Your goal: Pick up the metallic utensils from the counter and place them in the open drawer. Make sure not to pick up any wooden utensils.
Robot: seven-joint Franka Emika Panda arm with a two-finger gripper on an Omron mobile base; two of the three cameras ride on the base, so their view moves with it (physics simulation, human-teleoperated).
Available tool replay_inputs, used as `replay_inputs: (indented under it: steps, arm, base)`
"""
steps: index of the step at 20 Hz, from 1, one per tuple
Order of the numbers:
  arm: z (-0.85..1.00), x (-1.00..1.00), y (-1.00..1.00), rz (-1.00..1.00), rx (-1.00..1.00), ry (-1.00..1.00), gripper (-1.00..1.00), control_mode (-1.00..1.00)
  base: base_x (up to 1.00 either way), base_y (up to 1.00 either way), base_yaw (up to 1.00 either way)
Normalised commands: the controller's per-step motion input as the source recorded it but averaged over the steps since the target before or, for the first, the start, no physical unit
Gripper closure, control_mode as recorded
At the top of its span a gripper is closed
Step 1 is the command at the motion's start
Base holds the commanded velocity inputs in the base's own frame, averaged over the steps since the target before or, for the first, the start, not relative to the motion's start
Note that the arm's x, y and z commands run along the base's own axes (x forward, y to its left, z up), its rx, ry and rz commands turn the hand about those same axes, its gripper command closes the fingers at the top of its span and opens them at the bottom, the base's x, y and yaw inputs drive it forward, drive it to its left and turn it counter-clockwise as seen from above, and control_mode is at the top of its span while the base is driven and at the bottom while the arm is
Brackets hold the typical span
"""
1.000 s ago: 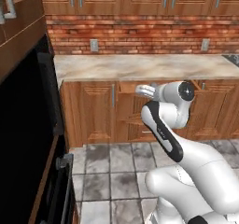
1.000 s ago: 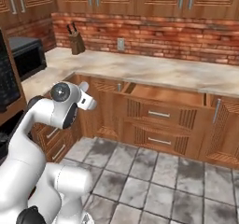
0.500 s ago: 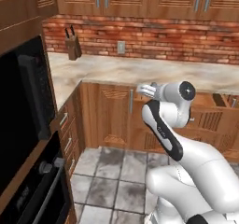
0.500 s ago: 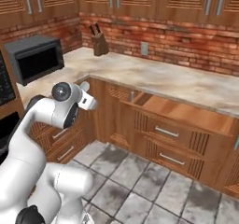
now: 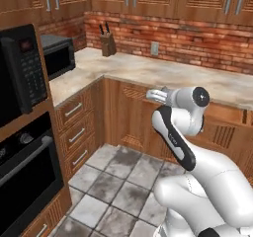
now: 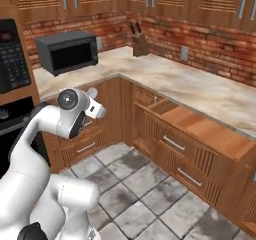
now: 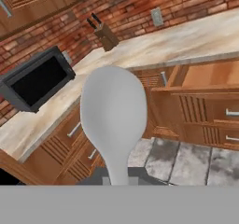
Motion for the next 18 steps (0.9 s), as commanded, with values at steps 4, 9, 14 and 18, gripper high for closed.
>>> replay_inputs:
  steps: [4, 9, 14, 18]
  arm:
    - [0.0, 0.0, 0.0, 0.0, 0.0, 0.0, 1.0, 1.0]
    - [0.0, 0.0, 0.0, 0.0, 0.0, 0.0, 1.0, 1.0]
    - [0.0, 0.0, 0.0, 0.0, 0.0, 0.0, 1.0, 1.0]
    - [0.0, 0.0, 0.0, 0.0, 0.0, 0.0, 1.0, 1.0]
  base:
    - [0.35, -0.96, 0.44]
    - [0.22, -0.99, 0.42]
    - [-0.78, -1.0, 0.39]
    - [-1.0, -1.0, 0.34]
